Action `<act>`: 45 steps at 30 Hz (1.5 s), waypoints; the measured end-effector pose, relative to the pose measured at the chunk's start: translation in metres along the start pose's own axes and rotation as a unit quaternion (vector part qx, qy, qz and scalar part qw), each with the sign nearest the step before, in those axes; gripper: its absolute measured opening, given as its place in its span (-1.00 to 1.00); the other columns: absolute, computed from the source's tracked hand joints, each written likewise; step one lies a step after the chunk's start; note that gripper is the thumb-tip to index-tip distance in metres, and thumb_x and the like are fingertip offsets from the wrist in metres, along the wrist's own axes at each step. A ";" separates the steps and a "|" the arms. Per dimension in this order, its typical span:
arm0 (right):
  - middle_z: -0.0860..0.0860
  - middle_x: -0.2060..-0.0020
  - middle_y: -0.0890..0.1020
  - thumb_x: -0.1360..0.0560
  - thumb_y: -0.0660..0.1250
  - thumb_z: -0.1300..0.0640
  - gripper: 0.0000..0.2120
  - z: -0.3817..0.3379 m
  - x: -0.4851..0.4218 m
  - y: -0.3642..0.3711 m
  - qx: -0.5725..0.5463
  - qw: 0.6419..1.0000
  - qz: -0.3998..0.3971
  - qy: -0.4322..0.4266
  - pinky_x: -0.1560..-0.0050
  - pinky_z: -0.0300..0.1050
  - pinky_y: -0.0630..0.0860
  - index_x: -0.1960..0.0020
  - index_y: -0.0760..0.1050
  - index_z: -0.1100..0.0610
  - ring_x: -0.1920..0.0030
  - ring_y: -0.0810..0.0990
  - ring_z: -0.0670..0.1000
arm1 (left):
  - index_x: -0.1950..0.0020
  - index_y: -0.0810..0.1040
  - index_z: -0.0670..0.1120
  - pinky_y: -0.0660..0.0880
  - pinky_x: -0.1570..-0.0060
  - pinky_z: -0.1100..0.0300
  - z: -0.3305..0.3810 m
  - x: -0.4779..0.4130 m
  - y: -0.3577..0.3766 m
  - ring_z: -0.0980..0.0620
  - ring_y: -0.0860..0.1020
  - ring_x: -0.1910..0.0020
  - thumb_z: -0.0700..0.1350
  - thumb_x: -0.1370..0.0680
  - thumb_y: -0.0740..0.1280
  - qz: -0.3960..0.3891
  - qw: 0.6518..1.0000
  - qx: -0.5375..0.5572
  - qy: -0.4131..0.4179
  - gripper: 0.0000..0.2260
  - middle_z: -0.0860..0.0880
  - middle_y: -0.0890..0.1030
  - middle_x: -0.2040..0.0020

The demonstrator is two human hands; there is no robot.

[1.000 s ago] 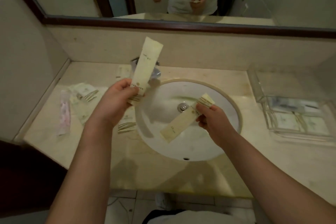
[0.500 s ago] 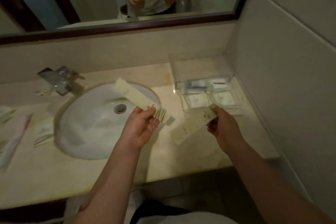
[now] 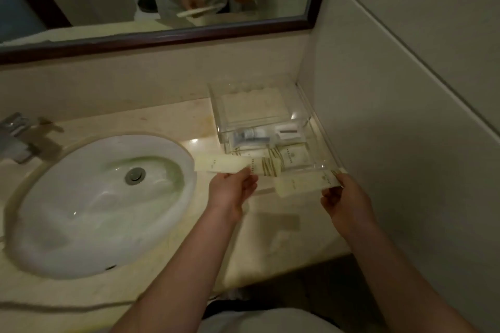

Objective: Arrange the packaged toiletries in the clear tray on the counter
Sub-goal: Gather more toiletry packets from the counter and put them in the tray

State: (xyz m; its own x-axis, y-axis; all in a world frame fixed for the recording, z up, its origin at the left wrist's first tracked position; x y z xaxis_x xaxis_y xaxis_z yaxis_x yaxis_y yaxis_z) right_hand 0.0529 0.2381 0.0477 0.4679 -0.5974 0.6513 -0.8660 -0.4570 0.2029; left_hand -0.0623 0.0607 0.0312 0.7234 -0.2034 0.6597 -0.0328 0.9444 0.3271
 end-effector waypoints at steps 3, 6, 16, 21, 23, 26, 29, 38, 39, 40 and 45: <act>-0.01 0.38 0.56 -0.55 0.25 0.11 -0.88 -0.011 -0.014 0.005 -0.015 1.000 0.017 -0.019 0.44 -0.23 0.43 0.08 0.55 0.09 0.45 0.49 -0.10 | -0.08 0.53 -0.33 0.64 0.30 0.20 -0.007 -0.020 0.025 -0.04 0.62 0.22 -0.36 -0.51 0.32 0.008 0.997 0.048 -0.055 -0.84 -0.24 0.62 0.13; -0.01 0.35 0.54 -0.55 0.24 0.09 -0.87 -0.021 -0.025 0.010 -0.020 0.999 0.031 -0.031 0.46 -0.25 0.42 0.12 0.53 0.07 0.44 0.48 -0.11 | 0.01 0.54 -0.33 0.63 0.36 0.19 -0.011 -0.033 0.047 -0.04 0.62 0.27 -0.38 -0.51 0.32 0.020 0.992 0.069 -0.103 -0.92 -0.23 0.62 0.21; 0.02 0.31 0.56 -0.56 0.20 0.12 -0.83 -0.042 -0.079 0.039 -0.009 1.000 0.027 -0.007 0.53 -0.31 0.41 0.11 0.53 0.13 0.36 0.53 -0.11 | -0.08 0.50 -0.36 0.53 0.57 0.22 -0.023 -0.055 0.087 -0.04 0.62 0.48 -0.39 -0.52 0.32 0.084 0.979 0.077 -0.168 -0.85 -0.31 0.63 0.16; 0.05 0.26 0.62 -0.55 0.24 0.12 -0.86 -0.045 -0.107 0.049 0.059 0.998 0.026 0.008 0.54 -0.30 0.44 0.07 0.54 0.15 0.38 0.59 -0.13 | 0.10 0.54 -0.27 0.46 0.59 0.30 -0.036 -0.052 0.100 0.06 0.57 0.58 -0.35 -0.52 0.31 0.139 0.980 0.034 -0.138 -0.96 -0.19 0.63 0.31; 0.06 0.25 0.64 -0.54 0.25 0.16 -0.90 -0.042 -0.114 0.053 0.094 0.996 0.005 0.007 0.52 -0.29 0.46 0.07 0.54 0.15 0.39 0.61 -0.12 | 0.10 0.53 -0.27 0.42 0.62 0.33 -0.039 -0.052 0.106 0.08 0.56 0.61 -0.34 -0.53 0.28 0.155 0.977 0.037 -0.143 -0.95 -0.18 0.61 0.35; 0.08 0.31 0.64 -0.49 0.24 0.26 -0.88 -0.036 -0.119 0.057 0.163 0.986 -0.017 -0.015 0.48 -0.24 0.49 0.10 0.56 0.16 0.39 0.62 -0.08 | 0.07 0.52 -0.26 0.41 0.64 0.34 -0.041 -0.054 0.111 0.07 0.58 0.60 -0.36 -0.55 0.24 0.156 0.972 0.048 -0.170 -0.92 -0.19 0.62 0.30; 0.09 0.36 0.62 -0.47 0.24 0.28 -0.87 -0.031 -0.121 0.058 0.237 0.969 -0.041 -0.056 0.49 -0.21 0.49 0.18 0.54 0.14 0.42 0.62 -0.05 | -0.09 0.50 -0.29 0.43 0.64 0.31 -0.035 -0.052 0.113 0.01 0.61 0.53 -0.36 -0.57 0.17 0.125 0.971 0.054 -0.195 -0.84 -0.20 0.62 0.21; 0.06 0.31 0.67 -0.44 0.30 0.20 -0.75 -0.022 -0.126 0.055 0.382 0.920 -0.040 -0.078 0.55 -0.30 0.40 -0.10 0.57 0.16 0.44 0.61 -0.07 | 0.14 0.56 -0.16 0.30 0.55 0.27 -0.030 -0.036 0.082 0.07 0.43 0.51 -0.27 -0.50 0.27 0.076 0.988 -0.133 -0.017 -0.91 -0.05 0.59 0.32; 0.06 0.28 0.67 -0.44 0.30 0.18 -0.72 -0.019 -0.126 0.055 0.394 0.915 -0.040 -0.079 0.57 -0.31 0.38 -0.14 0.55 0.15 0.43 0.62 -0.07 | 0.19 0.55 -0.12 0.35 0.52 0.27 -0.027 -0.036 0.079 0.05 0.45 0.47 -0.27 -0.51 0.27 0.083 0.980 -0.173 0.049 -0.88 -0.05 0.58 0.33; 0.05 0.26 0.68 -0.44 0.31 0.17 -0.73 -0.017 -0.125 0.054 0.406 0.909 -0.039 -0.083 0.56 -0.29 0.38 -0.13 0.55 0.16 0.41 0.62 -0.07 | 0.23 0.54 -0.09 0.41 0.45 0.27 -0.024 -0.037 0.076 0.04 0.47 0.43 -0.27 -0.50 0.27 0.091 0.967 -0.212 0.108 -0.85 -0.04 0.58 0.33; -0.03 0.12 0.65 -0.43 0.34 -0.03 -0.78 -0.015 -0.117 0.052 0.575 0.799 -0.017 -0.176 0.24 -0.14 0.45 -0.02 0.56 0.04 0.19 0.60 0.03 | 0.19 0.56 -0.08 0.44 0.24 0.23 -0.014 -0.046 0.056 0.07 0.53 0.24 -0.21 -0.51 0.26 0.104 0.849 -0.402 0.327 -0.87 0.03 0.58 0.26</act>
State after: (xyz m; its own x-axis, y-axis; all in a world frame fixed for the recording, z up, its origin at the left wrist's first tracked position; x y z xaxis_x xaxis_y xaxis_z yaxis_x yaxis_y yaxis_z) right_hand -0.0493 0.2938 -0.0072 0.6829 -0.6280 0.3731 -0.2115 -0.6589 -0.7219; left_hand -0.0878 0.1269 0.0093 0.9964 -0.0726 0.0430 0.0843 0.8664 -0.4922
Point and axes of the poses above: each hand's wrist, its own x-axis away from the middle knuckle, its own y-axis out of the palm, z = x × y, the point moved 1 cm from there along -x, towards the middle knuckle
